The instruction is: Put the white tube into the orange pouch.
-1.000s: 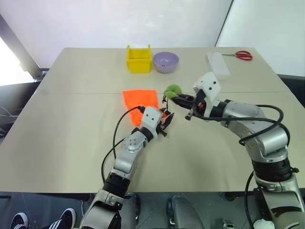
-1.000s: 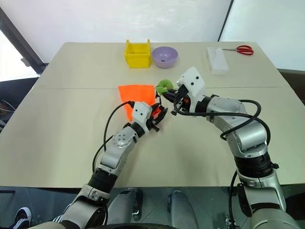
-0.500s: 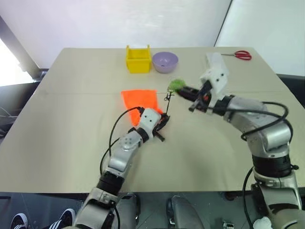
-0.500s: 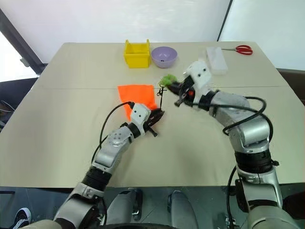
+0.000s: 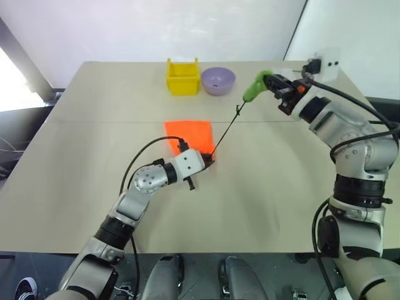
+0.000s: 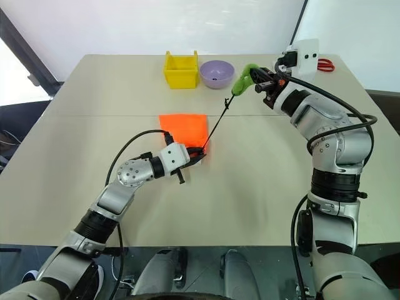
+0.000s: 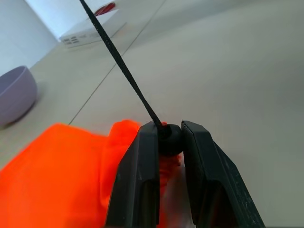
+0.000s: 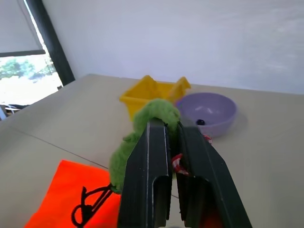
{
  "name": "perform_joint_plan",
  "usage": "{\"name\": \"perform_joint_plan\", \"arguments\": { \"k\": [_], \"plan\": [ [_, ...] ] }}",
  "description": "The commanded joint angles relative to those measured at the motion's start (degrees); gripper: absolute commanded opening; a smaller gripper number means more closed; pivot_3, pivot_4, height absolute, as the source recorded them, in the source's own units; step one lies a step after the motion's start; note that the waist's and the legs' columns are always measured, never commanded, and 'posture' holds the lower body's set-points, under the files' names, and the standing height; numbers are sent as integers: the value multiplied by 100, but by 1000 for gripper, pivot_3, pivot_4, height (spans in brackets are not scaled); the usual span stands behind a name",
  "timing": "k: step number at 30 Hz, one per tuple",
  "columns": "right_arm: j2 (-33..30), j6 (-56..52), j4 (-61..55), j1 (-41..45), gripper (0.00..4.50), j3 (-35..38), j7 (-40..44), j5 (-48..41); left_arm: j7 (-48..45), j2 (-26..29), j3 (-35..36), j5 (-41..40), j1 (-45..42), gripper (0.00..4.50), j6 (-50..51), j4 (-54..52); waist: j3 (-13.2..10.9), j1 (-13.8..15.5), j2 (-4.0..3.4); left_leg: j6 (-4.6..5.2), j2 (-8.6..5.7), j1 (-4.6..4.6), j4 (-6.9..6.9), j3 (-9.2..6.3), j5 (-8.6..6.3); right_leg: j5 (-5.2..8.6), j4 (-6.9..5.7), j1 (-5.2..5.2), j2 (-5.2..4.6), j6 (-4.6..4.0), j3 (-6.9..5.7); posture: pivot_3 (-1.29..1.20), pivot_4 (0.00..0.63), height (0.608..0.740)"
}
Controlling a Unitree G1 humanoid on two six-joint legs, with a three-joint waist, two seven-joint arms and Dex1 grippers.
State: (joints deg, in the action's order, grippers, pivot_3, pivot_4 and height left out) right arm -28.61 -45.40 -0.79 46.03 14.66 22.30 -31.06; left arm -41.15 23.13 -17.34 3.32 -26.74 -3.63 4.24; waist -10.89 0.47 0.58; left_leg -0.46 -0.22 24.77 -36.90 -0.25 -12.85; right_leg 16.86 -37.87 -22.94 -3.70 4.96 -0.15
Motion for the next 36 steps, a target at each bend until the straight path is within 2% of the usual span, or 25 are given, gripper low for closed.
{"name": "perform_joint_plan", "arguments": {
  "k": [1, 7, 14, 18, 23, 28, 34, 35, 36],
  "plan": [
    [-449, 765, -8, 377, 0, 484, -190, 330, -286, 409, 188, -12, 121, 209, -112, 144, -1, -7, -2, 0, 0, 0, 0, 0, 0, 0, -1, -1, 0, 0, 0, 0, 150, 740],
    [-589, 932, 285, 380, 0, 585, -231, 257, -400, 767, 260, 49, 87, 209, -620, 514, -1, -14, -2, 0, 0, 1, -3, 2, 0, -1, 0, 1, 1, 1, -1, 0, 150, 740],
    [-795, 1046, 405, 123, 0, 515, -229, 377, -479, 976, 415, -166, 315, 209, -657, 455, -1, -26, -2, 1, 0, 2, -2, 4, 0, -1, -1, 0, 1, 2, -1, 0, 150, 740],
    [-699, 996, 232, -68, 0, 388, -190, 317, -484, 819, 293, -174, 12, 209, -974, 699, -1, -14, -2, 1, 0, 2, -10, 3, 0, -1, -7, 0, 2, 2, -1, 0, 150, 740],
    [-676, 817, -164, -422, 0, 164, 28, 213, -492, 444, 141, -260, 26, 209, -1049, 668, -1, -13, -2, 2, 0, 3, -10, 6, 0, -1, -6, 0, 3, 3, -1, 0, 150, 740],
    [-871, 192, -1242, -1536, 0, -272, 872, -321, -537, 119, 193, -425, -161, 209, -1061, 793, -1, 28, -2, 2, 0, 8, -12, 1, 0, -1, -7, 0, 8, 3, -4, 0, 150, 740],
    [-1212, 239, -1628, -2435, 0, -556, 1251, -18, -681, 29, 392, -680, -345, 209, -1092, 1017, -1, -11, -2, 9, 2, 4, -27, 3, 4, -2, -11, 5, 10, 3, -2, 0, 150, 740],
    [-1240, 206, -1581, -2524, 0, -584, 1329, -34, -764, 25, 385, -724, -355, 709, -1140, 1029, -1, -14, -2, 9, 1, 2, -27, 3, 4, -1, -11, 6, 10, 3, -2, 0, 150, 740],
    [-1239, 175, -1545, -2598, 358, -618, 1383, -56, -892, 31, 360, -771, -352, 1268, -1134, 1018, -1, -16, -2, 10, 2, -4, -27, 3, 5, -1, -11, 11, 11, 2, -2, 0, 150, 740]
  ]
}}
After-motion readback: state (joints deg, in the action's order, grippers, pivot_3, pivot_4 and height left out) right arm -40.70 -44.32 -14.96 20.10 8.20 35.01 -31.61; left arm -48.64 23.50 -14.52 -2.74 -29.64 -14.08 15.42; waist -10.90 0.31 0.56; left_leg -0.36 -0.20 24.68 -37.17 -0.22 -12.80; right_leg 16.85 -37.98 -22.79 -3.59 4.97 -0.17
